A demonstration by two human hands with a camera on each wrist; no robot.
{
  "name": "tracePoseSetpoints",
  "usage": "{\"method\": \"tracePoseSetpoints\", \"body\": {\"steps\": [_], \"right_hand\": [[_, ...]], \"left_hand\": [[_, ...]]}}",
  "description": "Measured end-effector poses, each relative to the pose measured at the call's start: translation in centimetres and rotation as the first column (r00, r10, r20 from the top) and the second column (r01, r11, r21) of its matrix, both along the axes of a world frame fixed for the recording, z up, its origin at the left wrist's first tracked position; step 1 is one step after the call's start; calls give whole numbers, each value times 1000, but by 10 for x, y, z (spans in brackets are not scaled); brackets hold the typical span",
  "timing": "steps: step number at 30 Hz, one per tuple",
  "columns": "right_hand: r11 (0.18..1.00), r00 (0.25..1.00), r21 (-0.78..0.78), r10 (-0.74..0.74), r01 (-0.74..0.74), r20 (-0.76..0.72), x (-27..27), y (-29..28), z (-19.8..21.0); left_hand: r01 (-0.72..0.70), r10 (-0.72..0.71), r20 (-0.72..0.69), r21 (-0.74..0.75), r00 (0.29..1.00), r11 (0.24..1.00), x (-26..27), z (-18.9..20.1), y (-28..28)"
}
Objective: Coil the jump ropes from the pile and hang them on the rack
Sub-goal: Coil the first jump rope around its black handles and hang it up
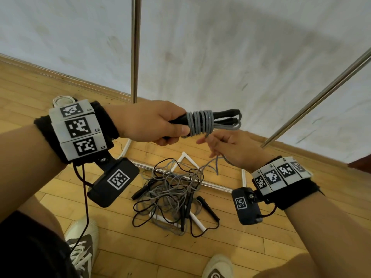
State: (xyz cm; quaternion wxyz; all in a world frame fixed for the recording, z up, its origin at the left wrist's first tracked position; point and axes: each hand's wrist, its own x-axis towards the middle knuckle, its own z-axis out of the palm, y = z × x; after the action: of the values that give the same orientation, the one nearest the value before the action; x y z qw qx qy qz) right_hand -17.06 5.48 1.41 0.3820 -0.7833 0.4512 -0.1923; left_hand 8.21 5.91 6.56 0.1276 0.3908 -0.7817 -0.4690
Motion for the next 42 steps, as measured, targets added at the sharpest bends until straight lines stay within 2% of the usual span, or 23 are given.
{"method": "tracePoseSetpoints", "body": {"steps": [2,4,5,7,10,13,19,22,25,31,35,42], "right_hand": [[999,999,20,29,-29,15,-1,-2,-3],[1000,999,-6,-3,3,-38,-5,-4,-2],[996,996,-85,10,-17,-89,-7,-5,-1],[967,976,-205,110,-149,-189,-10,-7,-1],[939,895,-223,151,-262,-419,-9,-9,-2],[944,874,-215,126,-251,-469,-12,-13,-2],[982,957,-187,-27,-30,-290,-16,-12,-2],[978,974,-207,-46,0,-220,-14,-10,2],[986,987,-124,-127,114,-99,-9,-8,8],[986,984,13,-167,167,54,-2,-1,18],[980,960,140,-169,140,222,7,4,20],[981,899,176,-145,77,413,10,4,19]], "left_hand": [[69,-70,8,18,998,997,1,1,3],[127,-128,55,23,990,992,0,0,6],[143,-145,87,26,986,989,-1,-1,7],[167,-170,150,35,974,985,-3,-6,8],[190,-197,218,53,956,980,-7,-11,8],[222,-230,304,58,925,973,-11,-16,9],[243,-183,520,-48,834,969,-23,-27,7],[217,-121,584,-96,803,971,-25,-30,1],[189,-48,606,-172,794,967,-25,-34,-2],[61,119,513,-320,850,946,-25,-36,-9],[-46,196,347,-394,917,918,-21,-31,-13],[-224,307,139,-424,941,878,-9,-15,-18]]}}
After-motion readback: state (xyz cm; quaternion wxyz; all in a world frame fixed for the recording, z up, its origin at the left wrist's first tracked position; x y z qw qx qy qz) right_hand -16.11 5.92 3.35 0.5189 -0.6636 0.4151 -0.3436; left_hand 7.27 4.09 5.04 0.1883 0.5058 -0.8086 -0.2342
